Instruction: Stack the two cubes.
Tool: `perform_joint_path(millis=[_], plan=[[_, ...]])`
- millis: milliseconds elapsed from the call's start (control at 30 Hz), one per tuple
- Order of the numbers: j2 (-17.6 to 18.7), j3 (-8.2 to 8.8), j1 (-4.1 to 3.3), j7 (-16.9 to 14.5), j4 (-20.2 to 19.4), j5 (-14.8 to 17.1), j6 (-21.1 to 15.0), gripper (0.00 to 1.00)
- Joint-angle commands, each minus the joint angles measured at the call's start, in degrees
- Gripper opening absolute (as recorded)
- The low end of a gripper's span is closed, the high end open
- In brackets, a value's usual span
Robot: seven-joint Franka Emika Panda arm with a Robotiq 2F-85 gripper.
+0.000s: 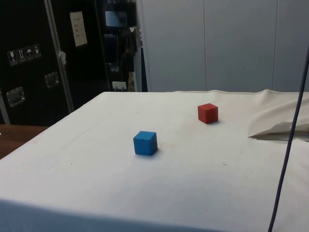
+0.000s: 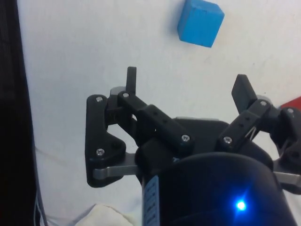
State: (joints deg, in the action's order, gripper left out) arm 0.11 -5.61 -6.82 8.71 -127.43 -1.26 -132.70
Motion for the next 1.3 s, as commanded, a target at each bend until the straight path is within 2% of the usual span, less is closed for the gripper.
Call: perform_joint_path(millis=[0, 67, 167, 233, 267, 300, 467, 567, 600, 633, 867, 900, 933, 1167, 1200, 1267], plan=[[0.2, 0.0, 0.0, -0.4, -0.1, 0.0, -0.3, 1.0], [1.0, -0.17, -0.06, -2.3, -0.8, 0.6, -2.6, 1.0], [1.6, -0.17, 0.0, -3.4, -1.2, 0.9, -4.0, 1.0], [2.2, -0.17, 0.0, -3.7, -1.7, 1.1, -5.1, 1.0], [1.9, -0.06, 0.0, -3.0, -1.3, 0.2, -3.9, 1.0], [2.8, -0.17, 0.0, -3.9, -2.1, 1.4, -6.1, 1.0], [4.3, 0.17, 0.29, -4.3, -3.0, 2.1, -8.4, 1.0], [5.2, 0.34, 0.46, -4.3, -3.5, 2.3, -9.7, 1.0], [5.3, 0.52, 0.4, -3.6, -3.4, 1.3, -9.3, 1.0], [5.8, 0.52, 0.57, -4.2, -3.8, 2.3, -10.5, 1.0], [8.0, 1.15, 0.92, -3.8, -4.6, 2.3, -12.8, 1.0], [8.0, 1.26, 0.74, -3.6, -4.4, 1.6, -12.1, 1.0], [8.5, 1.38, 0.92, -3.6, -4.9, 2.1, -13.3, 1.0], [10.9, 2.46, 0.97, -2.3, -5.2, 2.1, -14.8, 1.0], [10.6, 2.46, 0.8, -2.3, -5.0, 1.6, -14.0, 1.0], [11.5, 2.69, 0.97, -2.1, -5.3, 2.0, -15.2, 1.0]])
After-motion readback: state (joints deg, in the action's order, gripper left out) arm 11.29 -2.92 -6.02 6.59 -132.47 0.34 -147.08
